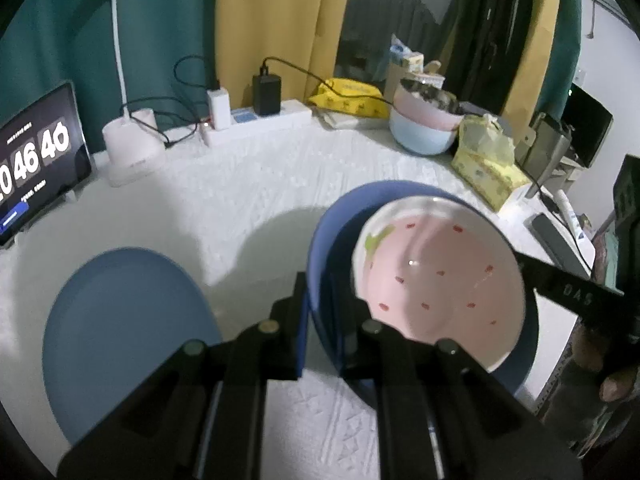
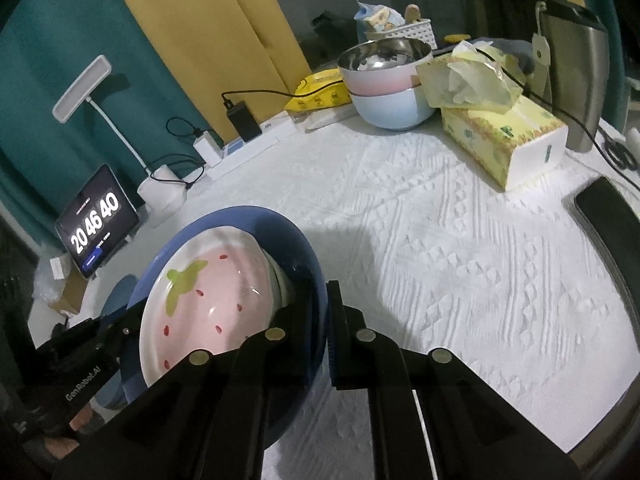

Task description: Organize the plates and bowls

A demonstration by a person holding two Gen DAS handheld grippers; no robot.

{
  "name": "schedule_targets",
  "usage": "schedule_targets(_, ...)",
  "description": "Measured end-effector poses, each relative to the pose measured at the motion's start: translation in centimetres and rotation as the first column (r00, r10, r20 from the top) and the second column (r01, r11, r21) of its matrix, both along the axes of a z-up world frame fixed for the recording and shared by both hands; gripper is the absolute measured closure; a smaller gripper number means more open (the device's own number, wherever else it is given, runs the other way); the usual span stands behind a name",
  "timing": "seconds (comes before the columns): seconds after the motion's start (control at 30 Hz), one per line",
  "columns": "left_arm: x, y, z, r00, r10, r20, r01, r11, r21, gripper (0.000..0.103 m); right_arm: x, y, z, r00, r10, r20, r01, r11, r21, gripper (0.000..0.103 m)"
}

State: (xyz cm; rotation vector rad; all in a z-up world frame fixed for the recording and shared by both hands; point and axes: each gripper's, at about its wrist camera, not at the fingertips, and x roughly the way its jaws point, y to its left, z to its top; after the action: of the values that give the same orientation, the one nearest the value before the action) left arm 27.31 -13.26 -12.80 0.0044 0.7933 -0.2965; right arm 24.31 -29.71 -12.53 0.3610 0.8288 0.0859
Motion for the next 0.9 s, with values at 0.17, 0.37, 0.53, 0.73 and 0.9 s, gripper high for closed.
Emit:
schedule_targets(0.17,-0.1,0.5,0.5,1.0,0.001,0.012,-0.001,1.0,-0.007,0.093,-0.3,0.4,0.9,1.0,-0.004,0.018,0.004,1.0,-0.001,0.096)
schedule_targets(0.37,-0.5,1.2,1.4,1.0,0.005,0.03,-0.005,1.0,-0.023,0.093,-0.3,1.0,2.0,0.999,0.001,0.036,-0.001,1.0,-0.004,0.096)
schedule_targets(0.53,-0.8,2.3,2.1,0.999,0.017,0.046,-0.016,0.999,-0.032,0.093,-0.3,2.0,2.9,0.999,0.015,0.052,-0.014,1.0,-0.012,0.096)
schedule_targets(0.73,-1.1,3.9,2.7,0.998,0.035,0.059,-0.032,0.998,-0.048,0.093,-0.1,3.5,3.7,0.997,0.036,0.064,-0.034,0.999,-0.024,0.096)
schedule_targets(0.9,-1.4,5.5,3.2,0.996,0.053,0.072,-0.048,0.997,-0.064,0.093,0.1,4.9,4.4,0.996,0.055,0.076,-0.052,0.998,-0.037,0.096)
